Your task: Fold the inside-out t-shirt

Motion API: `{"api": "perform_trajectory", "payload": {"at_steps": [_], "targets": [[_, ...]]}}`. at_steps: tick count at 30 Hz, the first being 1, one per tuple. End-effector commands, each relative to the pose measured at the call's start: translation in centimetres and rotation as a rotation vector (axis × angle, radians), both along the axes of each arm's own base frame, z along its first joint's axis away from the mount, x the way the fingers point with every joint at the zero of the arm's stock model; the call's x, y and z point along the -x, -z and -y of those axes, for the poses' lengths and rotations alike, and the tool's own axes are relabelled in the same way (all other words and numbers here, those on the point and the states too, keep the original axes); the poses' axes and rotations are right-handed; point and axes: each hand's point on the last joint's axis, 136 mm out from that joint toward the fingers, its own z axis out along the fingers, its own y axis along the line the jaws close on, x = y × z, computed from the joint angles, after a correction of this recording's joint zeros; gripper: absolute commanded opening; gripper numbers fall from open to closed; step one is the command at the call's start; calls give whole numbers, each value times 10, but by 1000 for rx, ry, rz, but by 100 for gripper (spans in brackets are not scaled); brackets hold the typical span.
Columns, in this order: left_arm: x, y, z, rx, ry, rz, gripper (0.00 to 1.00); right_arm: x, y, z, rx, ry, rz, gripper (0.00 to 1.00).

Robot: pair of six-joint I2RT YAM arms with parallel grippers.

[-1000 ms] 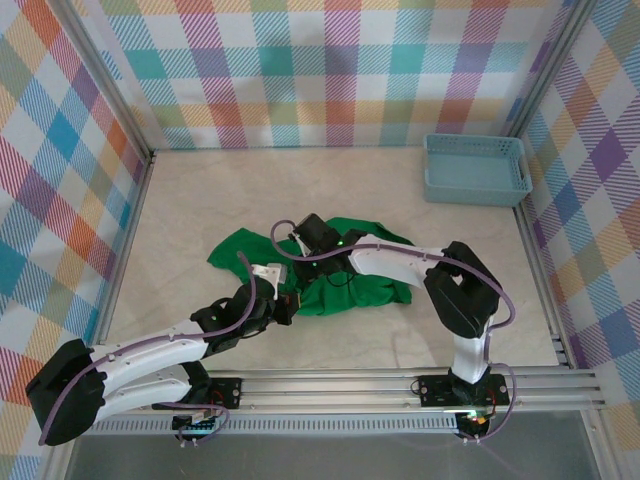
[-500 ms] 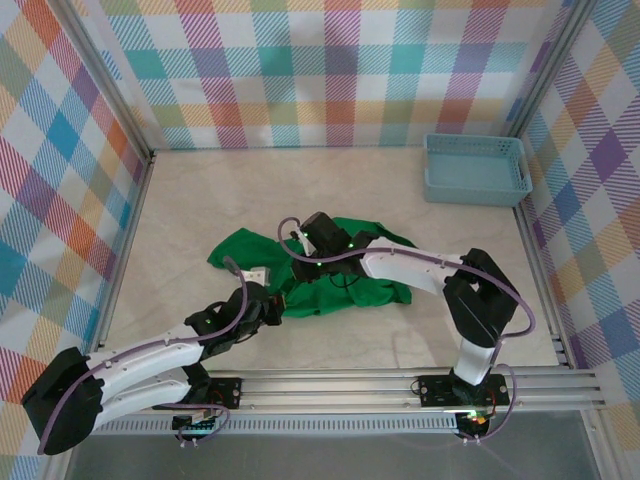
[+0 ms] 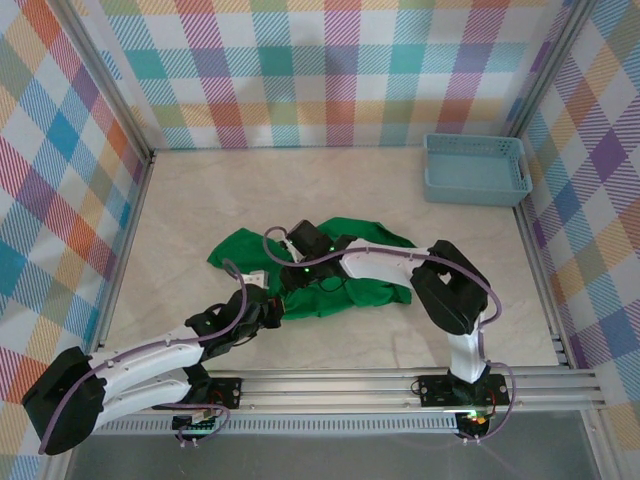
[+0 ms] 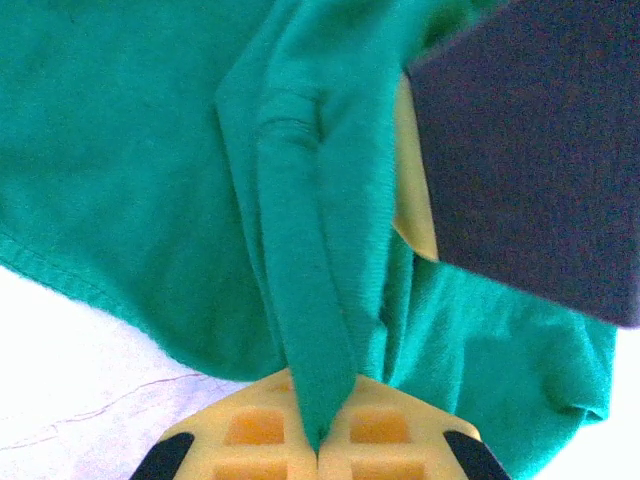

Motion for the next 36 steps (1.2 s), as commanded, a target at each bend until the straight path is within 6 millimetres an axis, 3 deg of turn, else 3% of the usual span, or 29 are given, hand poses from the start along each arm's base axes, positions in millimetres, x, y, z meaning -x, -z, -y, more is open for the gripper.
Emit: {"api": "perform_trajectory", "payload": {"at_steps": [1,6,10,15,20,24,27,32,36], "targets": [[2,3,4,19,23,-7,2,-11,1,-5,31,24,32,46],[1,2,7,24,35,-4,3,-22,6,-13,59,30,44,40],[1,1,5,20,31,-3,2,-29,5,-10,101,43,70,21],[-1,3,-4,-29,-4,-4,2,-23,-26,-2,74,37,97,0],[-8,-6,-10,-49,-35,23,5,1,-82,19,2,25,128,0],[-15,-16,-2,-40,-12,40,8,19,-110,44,-32,33,150,0],[-19,-20,10,-41,32,40,12,33,-123,61,-38,33,140,0],[-19,-30,35,-14,158,48,31,44,-140,88,-49,81,157,0],[-9,-47,51,-7,263,101,44,44,-145,86,-62,78,161,0]]}}
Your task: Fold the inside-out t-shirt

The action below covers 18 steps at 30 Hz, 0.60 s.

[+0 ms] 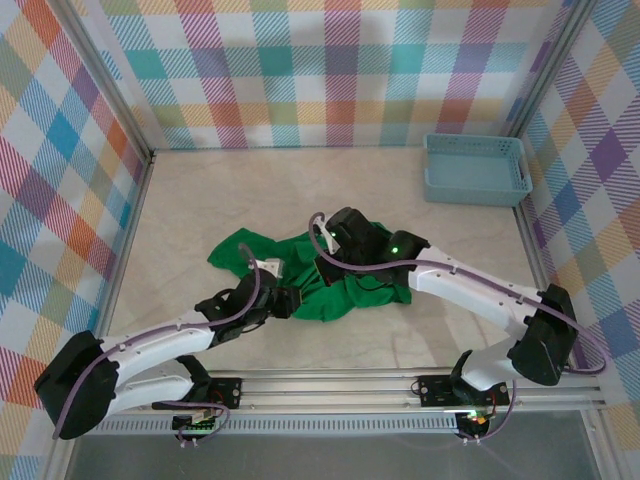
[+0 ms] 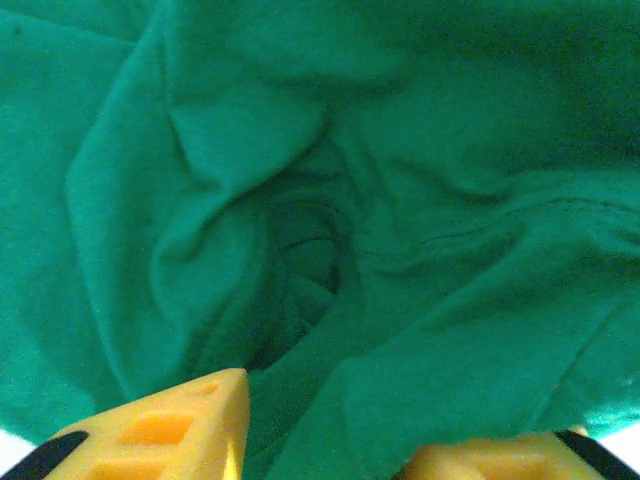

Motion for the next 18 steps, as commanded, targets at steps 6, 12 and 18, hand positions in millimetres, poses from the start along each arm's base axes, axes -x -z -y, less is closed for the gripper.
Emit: {"api": "perform_trajectory", "payload": {"at_steps": [6,12,18], "targets": [[11,-73,18,101,133,212,68,3,12,-35,-30,-55,-78,0],[3,-82,19,102,106,231,70,16,1,-72,-91,-136,-92,0],[-7,-76,17,72,54,225,51,24,4,-71,-98,-140,-104,0]]}}
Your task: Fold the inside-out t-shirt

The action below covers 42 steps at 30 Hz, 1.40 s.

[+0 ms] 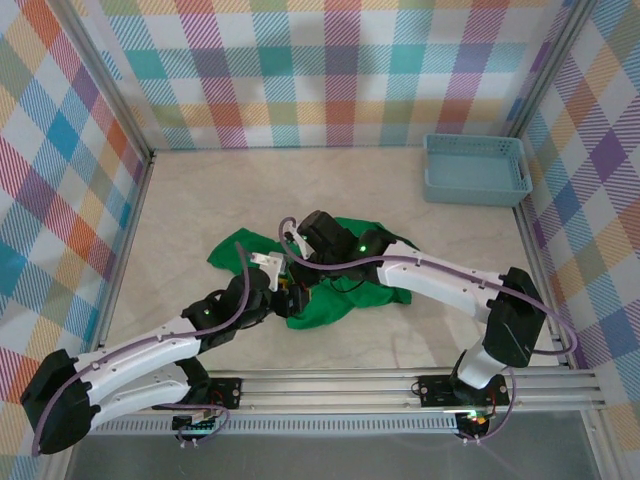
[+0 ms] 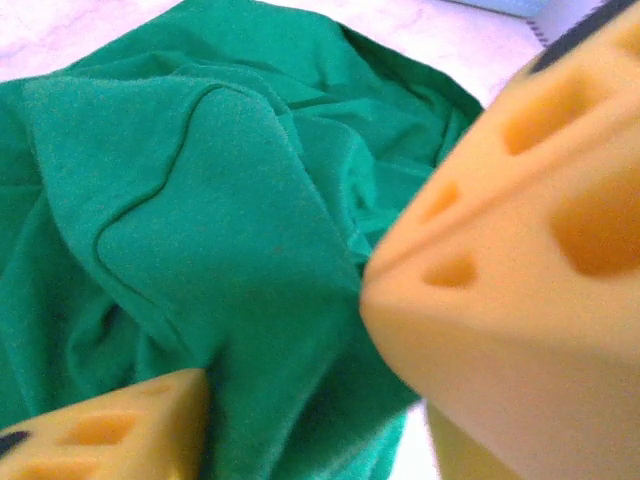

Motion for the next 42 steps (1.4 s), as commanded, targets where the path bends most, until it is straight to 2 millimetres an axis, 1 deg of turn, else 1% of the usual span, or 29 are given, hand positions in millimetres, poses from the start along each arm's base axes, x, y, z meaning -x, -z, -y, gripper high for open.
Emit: {"api": "perform_trajectory", "payload": {"at_steps": [1,4,5,6,7,9,11,12,13,15,17,20,24,25,27,29,32,33,34,36,38,40,42], "targets": [[-13,-19,0,16,-51,54,46,10,-13,-7,-63,-19,-25,0],[-16,-20,-2,14,-78,60,28,14,-9,-4,-71,-8,-42,0],[-16,-20,-2,17,-78,61,23,12,-7,0,-58,12,-35,3],[-16,-20,-3,21,-81,60,16,8,-3,8,-34,44,-21,12],[-15,-19,-2,25,-78,57,12,2,-2,19,-6,90,8,24],[-14,-17,-1,30,-74,47,5,-10,-2,41,16,182,49,40],[-12,-14,-1,38,-70,35,2,-17,3,58,-23,247,23,48],[-11,-12,0,45,-67,28,1,-19,5,61,-68,262,-12,52],[-10,-11,0,56,-64,23,1,-18,12,61,-101,269,-59,54],[-7,-9,1,78,-54,17,1,-15,20,56,-144,273,-122,58],[-4,-8,3,99,-42,12,1,-12,26,43,-189,258,-185,59],[-1,-10,9,113,-9,6,1,-14,32,32,-228,273,-225,59],[2,-10,18,117,38,-10,0,-17,31,20,-268,253,-237,59],[3,-10,19,119,45,-14,0,-19,34,20,-252,262,-239,59],[4,-12,21,131,50,-12,0,-23,49,26,-190,303,-245,56],[3,-15,20,143,45,-4,0,-26,68,35,-121,348,-245,51],[1,-18,19,151,32,1,0,-25,83,40,-77,353,-248,41],[1,-18,19,151,27,0,0,-24,85,41,-62,352,-245,38],[0,-18,19,153,24,1,0,-24,88,45,-37,364,-233,34],[-1,-19,18,153,15,1,0,-26,92,56,9,395,-206,29],[-2,-21,18,156,14,5,0,-27,96,64,33,415,-188,21],[-4,-20,16,144,0,3,0,-27,96,71,47,431,-171,12],[-4,-19,14,139,-8,3,1,-27,96,81,61,449,-145,5]]}}
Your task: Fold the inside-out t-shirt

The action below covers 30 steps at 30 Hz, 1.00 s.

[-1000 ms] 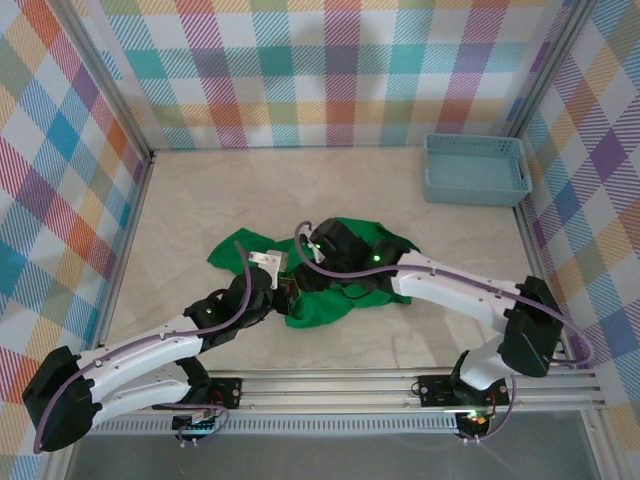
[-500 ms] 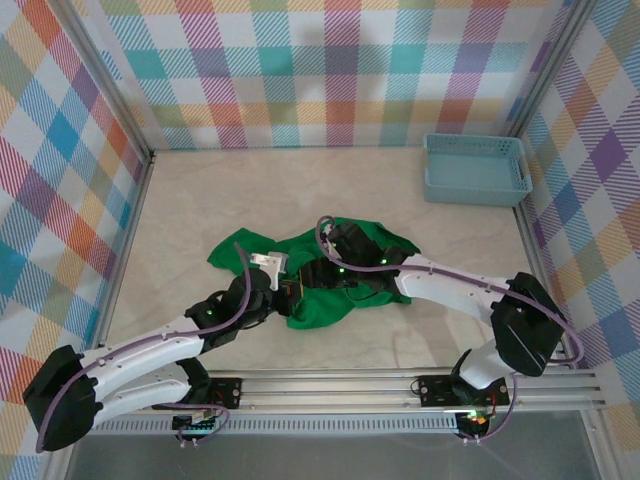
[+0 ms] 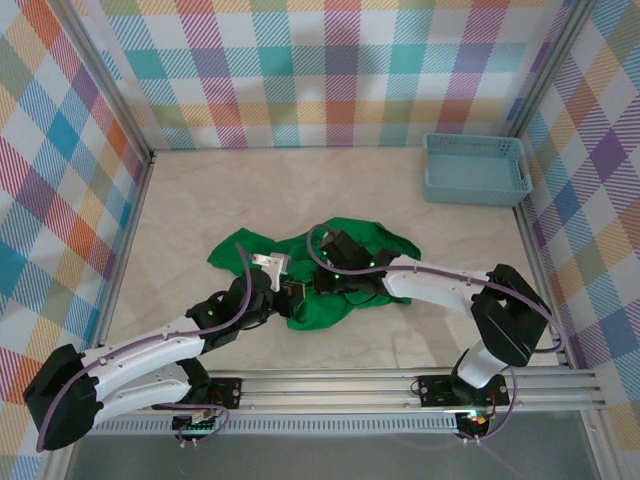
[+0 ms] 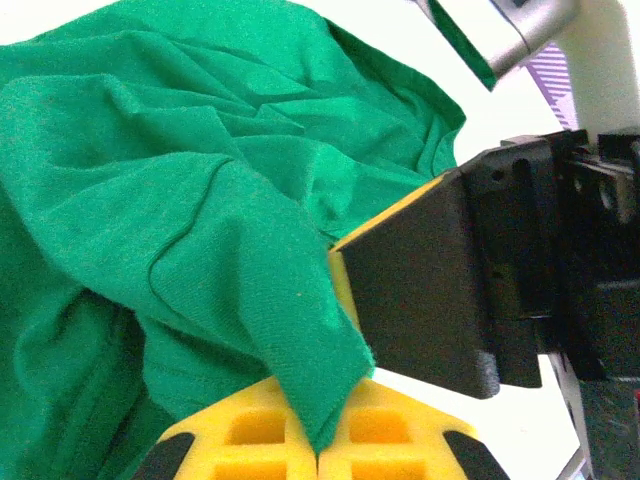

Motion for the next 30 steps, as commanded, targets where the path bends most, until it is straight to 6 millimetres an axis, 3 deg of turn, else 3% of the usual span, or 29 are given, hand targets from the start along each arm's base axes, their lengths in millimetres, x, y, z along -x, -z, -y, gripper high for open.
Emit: {"api": "perform_trajectory", "payload": {"at_steps": [1,5,10,14,17,20,23,25,30], "targets": [[-7,-23,3,63,-19,38,2,-1,4,32,99,60,47,2],[-5,-23,1,78,-13,34,7,4,5,48,114,71,75,0],[-4,-18,2,63,1,16,18,8,-8,43,62,14,124,0],[-5,-16,2,61,1,0,6,12,-14,39,63,-69,188,0],[-3,-16,7,75,23,-8,5,15,-3,55,115,-67,201,0],[5,-10,15,36,89,-34,17,19,-6,49,97,-92,184,0],[20,-5,18,-59,128,-8,39,17,-14,38,55,-99,178,0],[31,-2,18,-115,147,13,48,16,-20,34,37,-103,187,0],[33,9,13,-210,133,18,58,18,-28,26,9,-130,197,0]]}}
